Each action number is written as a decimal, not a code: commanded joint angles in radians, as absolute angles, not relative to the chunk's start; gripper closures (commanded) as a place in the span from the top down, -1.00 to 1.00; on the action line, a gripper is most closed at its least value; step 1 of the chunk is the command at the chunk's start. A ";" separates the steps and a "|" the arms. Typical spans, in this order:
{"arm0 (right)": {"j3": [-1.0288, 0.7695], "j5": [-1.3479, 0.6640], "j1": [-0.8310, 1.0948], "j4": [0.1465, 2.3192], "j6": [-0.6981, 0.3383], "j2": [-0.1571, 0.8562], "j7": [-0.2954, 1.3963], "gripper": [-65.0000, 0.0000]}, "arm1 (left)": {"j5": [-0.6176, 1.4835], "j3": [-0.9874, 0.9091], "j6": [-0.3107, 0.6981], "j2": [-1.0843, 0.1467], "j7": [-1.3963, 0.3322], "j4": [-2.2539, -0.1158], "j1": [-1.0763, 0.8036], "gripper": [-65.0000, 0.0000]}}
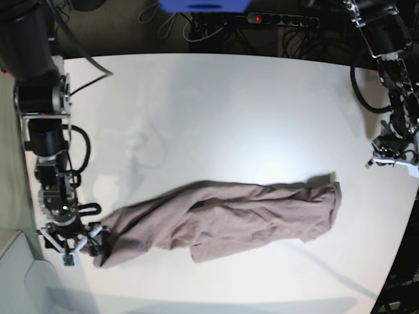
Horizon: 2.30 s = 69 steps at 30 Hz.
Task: Layout the t-shirt on the table in an organized manner, then fold the t-shirt properly
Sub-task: 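Release the shirt with both grippers and lift them away, then grasp a shirt edge with the right gripper and another fold with the left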
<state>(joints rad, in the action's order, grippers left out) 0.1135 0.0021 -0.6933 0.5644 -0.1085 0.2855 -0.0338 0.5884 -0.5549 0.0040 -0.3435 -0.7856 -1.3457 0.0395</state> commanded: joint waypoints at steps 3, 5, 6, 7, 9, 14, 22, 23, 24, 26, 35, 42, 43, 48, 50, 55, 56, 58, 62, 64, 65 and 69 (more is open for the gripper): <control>0.113 -0.001 -0.716 0.536 -0.105 0.248 -0.056 0.39 | 0.599 -0.561 0.005 -0.363 -0.763 -1.377 0.039 -0.99; 0.113 -0.001 -0.717 0.503 -0.105 0.217 -0.056 0.39 | 0.599 -0.561 0.005 -0.363 -0.763 -1.400 0.022 -0.99; 0.113 -0.001 -0.716 0.493 -0.105 0.200 -0.056 0.39 | 0.599 -0.561 0.005 -0.363 -0.760 -1.417 0.013 -0.99; 0.113 -0.001 -0.713 0.490 -0.105 0.185 -0.056 0.39 | 0.599 -0.561 0.005 -0.361 -0.759 -1.432 0.007 -0.99; 0.114 0.001 -0.710 0.486 -0.105 0.156 -0.051 0.39 | 0.599 -0.561 0.005 -0.361 -0.760 -1.458 -0.004 -0.99; 0.153 0.002 -0.661 0.492 -0.105 0.108 -0.045 0.39 | 0.599 -0.561 0.005 -0.361 -0.765 -1.475 -0.005 -0.99; 0.374 0.002 -0.524 0.516 -0.102 0.107 -0.012 0.39 | 0.599 -0.561 0.005 -0.363 -0.759 -1.475 -0.004 -0.99; 0.378 0.002 -0.501 0.541 -0.102 0.107 0.001 0.39 | 0.599 -0.561 0.005 -0.363 -0.759 -1.475 -0.004 -0.99; 0.380 0.002 -0.472 0.584 -0.102 0.108 0.019 0.39 | 0.599 -0.561 0.005 -0.364 -0.757 -1.475 -0.004 -0.99; 0.380 0.002 -0.415 0.700 -0.104 0.128 0.084 0.39 | 0.599 -0.561 0.005 -0.366 -0.757 -1.471 0.001 -0.99; 0.498 0.001 -0.101 1.546 -0.110 0.200 0.427 0.40 | 0.599 -0.561 0.005 -0.367 -0.757 -1.474 0.007 -0.99; 0.354 0.001 -0.056 1.785 -0.105 0.211 0.556 0.40 | 0.599 -0.561 0.005 -0.364 -0.757 -1.475 0.015 -0.99; 0.323 0.001 -0.047 1.791 -0.107 0.214 0.568 0.39 | 0.599 -0.561 0.005 -0.364 -0.757 -1.475 0.015 -0.99; 0.205 0.001 0.035 1.816 -0.108 0.257 0.585 0.39 | 0.599 -0.561 0.005 -0.364 -0.757 -1.474 0.028 -0.99; 0.176 0.001 0.108 1.854 -0.108 0.277 0.585 0.39 | 0.599 -0.561 0.005 -0.364 -0.757 -1.474 0.028 -0.99; 0.125 0.001 0.246 1.959 -0.108 0.278 0.584 0.39 | 0.599 -0.561 0.005 -0.364 -0.756 -1.466 0.044 -0.99; 0.119 0.001 0.269 1.972 -0.108 0.278 0.584 0.39 | 0.599 -0.561 0.005 -0.364 -0.756 -1.465 0.048 -0.99; 0.097 0.001 0.317 1.983 -0.108 0.277 0.584 0.39 | 0.599 -0.561 0.005 -0.363 -0.756 -1.465 0.053 -0.99; 0.074 0.001 0.366 1.977 -0.108 0.275 0.584 0.39 | 0.599 -0.561 0.005 -0.361 -0.756 -1.463 0.059 -0.99; 0.067 0.001 0.374 1.957 -0.108 0.275 0.581 0.39 | 0.599 -0.558 0.005 -0.361 -0.756 -1.463 0.079 -0.99; 0.058 0.001 0.374 1.948 -0.108 0.275 0.584 0.39 | 0.599 -0.556 0.005 -0.360 -0.756 -1.463 0.082 -0.99; 0.048 0.001 0.375 1.868 -0.108 0.274 0.576 0.39 | 0.599 -0.559 0.005 -0.334 -0.759 -1.474 0.087 -0.99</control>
